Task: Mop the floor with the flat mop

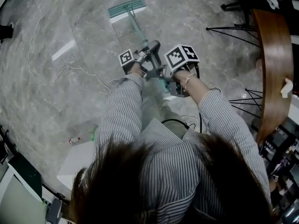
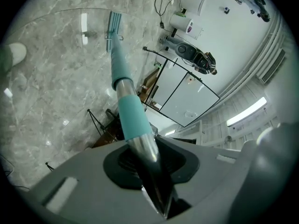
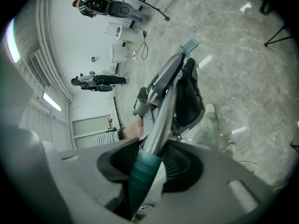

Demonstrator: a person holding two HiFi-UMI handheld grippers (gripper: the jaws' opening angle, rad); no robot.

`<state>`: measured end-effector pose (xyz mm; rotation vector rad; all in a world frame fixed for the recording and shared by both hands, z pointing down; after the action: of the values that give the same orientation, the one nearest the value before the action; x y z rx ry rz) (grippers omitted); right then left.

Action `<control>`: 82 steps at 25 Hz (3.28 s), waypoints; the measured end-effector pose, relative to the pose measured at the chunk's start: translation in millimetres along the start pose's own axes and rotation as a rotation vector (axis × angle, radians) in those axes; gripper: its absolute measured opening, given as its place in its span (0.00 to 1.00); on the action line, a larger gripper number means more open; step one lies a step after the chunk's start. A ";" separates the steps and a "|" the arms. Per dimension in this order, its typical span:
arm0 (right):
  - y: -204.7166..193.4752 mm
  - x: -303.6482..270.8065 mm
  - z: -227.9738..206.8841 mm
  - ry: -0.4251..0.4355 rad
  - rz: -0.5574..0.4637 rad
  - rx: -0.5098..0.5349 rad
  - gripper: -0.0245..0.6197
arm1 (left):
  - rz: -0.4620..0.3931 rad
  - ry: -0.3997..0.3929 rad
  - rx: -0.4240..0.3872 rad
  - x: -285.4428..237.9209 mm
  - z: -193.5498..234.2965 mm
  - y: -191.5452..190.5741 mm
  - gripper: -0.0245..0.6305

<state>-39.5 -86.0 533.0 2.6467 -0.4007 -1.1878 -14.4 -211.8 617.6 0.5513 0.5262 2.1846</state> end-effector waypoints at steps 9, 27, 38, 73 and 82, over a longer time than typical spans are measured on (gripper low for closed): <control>-89.2 -2.2 -42.8 -0.011 0.011 0.013 0.27 | -0.018 -0.018 -0.005 44.5 40.2 -75.4 0.15; -266.8 4.2 -123.7 0.003 0.032 0.025 0.27 | -0.040 -0.011 -0.012 127.0 118.9 -233.7 0.15; -327.8 -1.2 -126.8 0.051 0.051 -0.025 0.27 | -0.021 0.050 0.003 167.6 131.5 -282.8 0.15; -346.8 -19.9 -120.6 0.049 0.052 -0.026 0.27 | 0.018 0.064 0.006 190.6 132.6 -290.0 0.15; -346.0 -18.6 -120.0 0.044 0.048 -0.013 0.27 | 0.016 0.067 -0.001 189.3 131.2 -290.0 0.15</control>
<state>94.1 255.3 520.1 2.6317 -0.4444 -1.1122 122.4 132.3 609.3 0.4848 0.5578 2.2245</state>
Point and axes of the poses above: the fingertips, and each gripper's own axes: x backward along the fingers, z to its left, y out of its top, the point moved 1 cm from there along x, backward along the fingers, and after that the axes turned 11 degrees about -y, right-handed, at the moved point
